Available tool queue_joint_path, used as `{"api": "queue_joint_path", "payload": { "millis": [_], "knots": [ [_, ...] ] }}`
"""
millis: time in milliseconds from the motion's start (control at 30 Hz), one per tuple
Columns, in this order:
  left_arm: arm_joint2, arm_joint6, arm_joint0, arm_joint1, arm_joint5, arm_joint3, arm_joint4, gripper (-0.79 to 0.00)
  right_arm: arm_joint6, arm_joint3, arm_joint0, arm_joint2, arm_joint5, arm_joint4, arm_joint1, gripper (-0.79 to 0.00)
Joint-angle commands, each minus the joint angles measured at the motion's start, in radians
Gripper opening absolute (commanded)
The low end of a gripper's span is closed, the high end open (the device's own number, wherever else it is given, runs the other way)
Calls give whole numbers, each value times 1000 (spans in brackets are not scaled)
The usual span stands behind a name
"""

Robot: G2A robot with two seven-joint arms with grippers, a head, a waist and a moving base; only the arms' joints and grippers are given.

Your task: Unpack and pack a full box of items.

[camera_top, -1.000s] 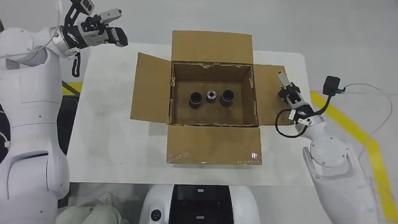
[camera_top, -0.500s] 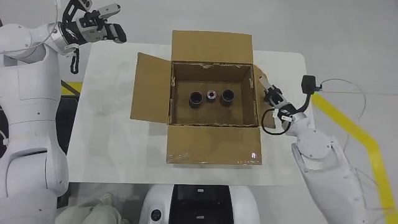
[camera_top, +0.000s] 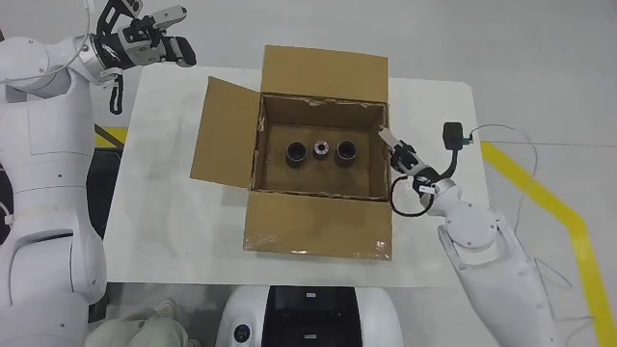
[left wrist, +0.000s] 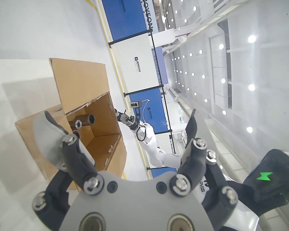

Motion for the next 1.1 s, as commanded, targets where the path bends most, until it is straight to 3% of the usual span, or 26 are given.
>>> {"api": "queue_joint_path", "payload": {
  "millis": [0, 267, 533, 833, 1067],
  "knots": [
    [0, 0, 0, 0, 0, 0, 0, 0, -2, 11, 6, -6, -1, -6, -2, 0],
    [0, 0, 0, 0, 0, 0, 0, 0, -40, 10, 35, -15, 19, -78, -6, 0],
    [0, 0, 0, 0, 0, 0, 0, 0, -12, -89, 57, -1, 70, -203, 0, 0],
    [0, 0, 0, 0, 0, 0, 0, 0, 157, -168, 156, -74, 67, -313, -1, 0],
    [0, 0, 0, 0, 0, 0, 0, 0, 414, -113, 283, -179, 42, -339, -7, 0]
  ]
}}
